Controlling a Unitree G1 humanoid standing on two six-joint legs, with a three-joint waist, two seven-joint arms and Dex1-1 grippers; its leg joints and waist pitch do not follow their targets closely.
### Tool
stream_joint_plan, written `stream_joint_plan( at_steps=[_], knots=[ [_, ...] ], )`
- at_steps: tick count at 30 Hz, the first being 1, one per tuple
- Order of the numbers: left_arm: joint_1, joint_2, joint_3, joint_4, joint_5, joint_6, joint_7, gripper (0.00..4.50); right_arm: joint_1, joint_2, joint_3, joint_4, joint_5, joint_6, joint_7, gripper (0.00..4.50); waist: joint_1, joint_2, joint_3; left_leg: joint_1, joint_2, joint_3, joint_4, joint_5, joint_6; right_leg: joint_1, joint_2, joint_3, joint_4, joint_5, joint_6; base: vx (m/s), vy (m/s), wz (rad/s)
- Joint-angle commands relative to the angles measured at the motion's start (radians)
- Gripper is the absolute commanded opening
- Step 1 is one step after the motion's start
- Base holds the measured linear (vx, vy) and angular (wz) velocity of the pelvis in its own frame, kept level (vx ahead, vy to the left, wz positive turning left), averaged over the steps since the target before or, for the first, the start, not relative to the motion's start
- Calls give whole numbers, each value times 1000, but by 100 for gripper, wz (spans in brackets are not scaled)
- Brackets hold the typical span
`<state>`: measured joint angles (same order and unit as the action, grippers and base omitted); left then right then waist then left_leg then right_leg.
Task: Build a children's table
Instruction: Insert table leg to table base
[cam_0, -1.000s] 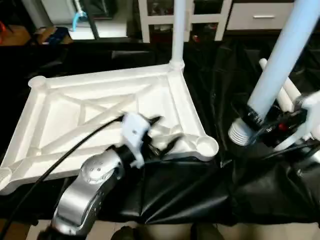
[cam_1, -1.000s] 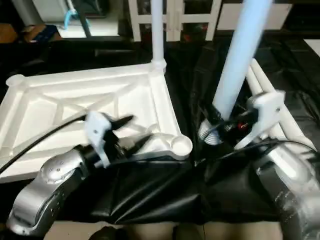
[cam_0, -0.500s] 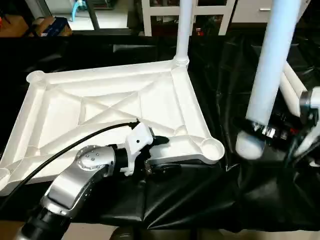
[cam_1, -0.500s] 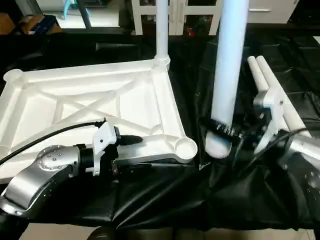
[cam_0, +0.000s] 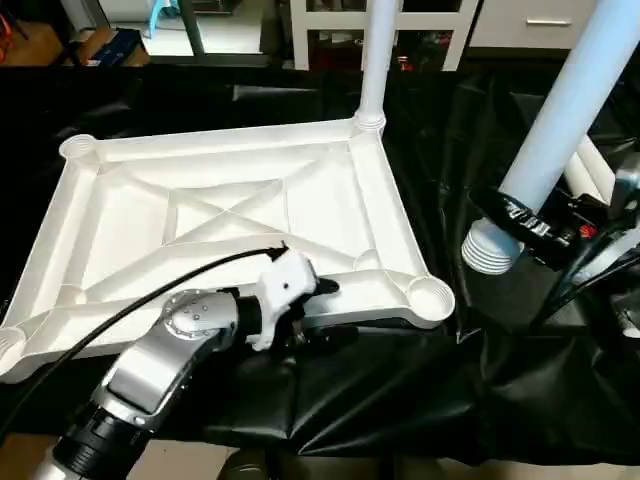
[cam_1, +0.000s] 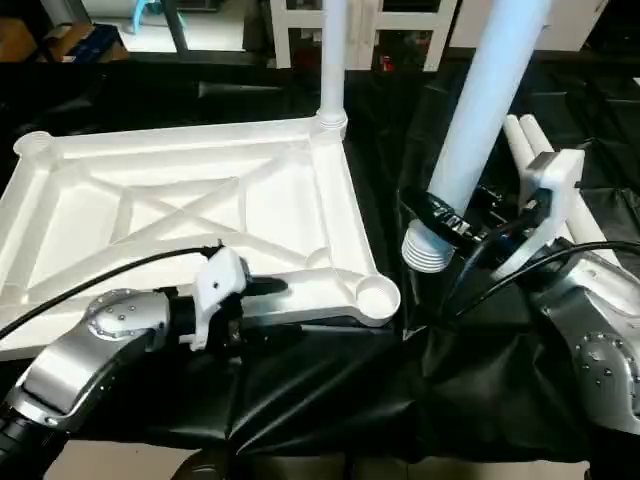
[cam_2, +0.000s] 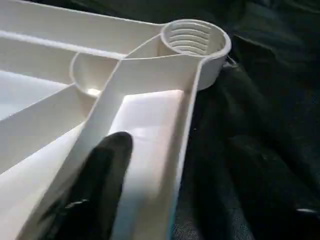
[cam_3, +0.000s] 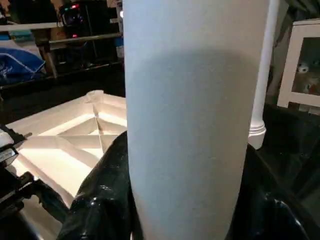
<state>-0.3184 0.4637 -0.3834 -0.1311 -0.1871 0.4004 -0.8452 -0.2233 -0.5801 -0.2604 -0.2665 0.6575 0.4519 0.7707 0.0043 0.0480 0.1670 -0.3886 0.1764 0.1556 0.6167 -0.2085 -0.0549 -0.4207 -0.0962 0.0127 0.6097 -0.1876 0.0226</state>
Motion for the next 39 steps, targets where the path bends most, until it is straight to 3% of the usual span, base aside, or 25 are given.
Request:
stream_joint_plan(
  at_steps=[1, 4, 5, 6, 8, 11, 25, 34, 39],
  knots=[
    [-9, 12, -29, 3, 44, -13, 1, 323, 8, -9, 14, -29, -13, -23, 5, 186, 0, -16, -63, 16, 23, 7, -83, -51, 117, 48, -16, 5, -64, -90, -280, 0, 0, 0],
    [-30, 11, -46, 22, 79, -22, 10, 289, 1, 2, 34, -35, -27, -34, -3, 186, -1, -15, -64, 14, 22, 6, -84, -46, 111, 50, -16, 5, -63, -79, -277, 0, 0, 0],
    [-47, 12, -54, 37, 101, -27, 19, 289, -3, 8, 46, -38, -35, -39, -2, 186, 0, -8, -64, 15, 21, 6, -84, -46, 108, 49, -16, 5, -62, -77, -278, 0, 0, 0],
    [-47, 12, -54, 37, 102, -27, 19, 278, -3, 8, 46, -38, -35, -40, -2, 186, -1, -11, -65, 15, 21, 7, -84, -48, 106, 48, -15, 5, -63, -70, -280, 0, 0, 0],
    [-58, 16, -60, 48, 110, -25, 14, 267, -6, 13, 52, -40, -36, -42, 0, 186, 1, -5, -65, 15, 21, 5, -86, -48, 101, 51, -16, 5, -61, -58, -287, 0, 0, 0],
    [-65, 28, -72, 54, 124, -20, -8, 239, -5, 20, 59, -43, -35, -45, 4, 186, 4, -3, -62, 15, 21, 7, -88, -58, 100, 50, -17, 6, -65, -57, -292, 0, 0, 0],
    [-69, 87, -102, 67, 182, -18, -50, 127, -13, 36, 64, -33, -32, -56, 1, 186, 0, -4, -55, 14, 23, 8, -102, -101, 67, 49, -16, 6, -74, -126, -269, 0, 0, 0],
    [-73, 77, -86, 97, 204, 2, -18, 52, -12, 64, 74, -35, -29, -62, -19, 186, 1, -1, -55, 14, 23, 9, -105, -122, 49, 44, -15, 7, -78, -160, -257, 0, 0, 0],
    [-26, 109, -56, 58, 187, 62, -16, 10, -17, 106, 66, -42, 11, -27, -59, 186, -2, 0, -56, 11, 22, 8, -110, -129, 36, 46, -16, 6, -80, -192, -242, 0, 0, 0]
  ],
)
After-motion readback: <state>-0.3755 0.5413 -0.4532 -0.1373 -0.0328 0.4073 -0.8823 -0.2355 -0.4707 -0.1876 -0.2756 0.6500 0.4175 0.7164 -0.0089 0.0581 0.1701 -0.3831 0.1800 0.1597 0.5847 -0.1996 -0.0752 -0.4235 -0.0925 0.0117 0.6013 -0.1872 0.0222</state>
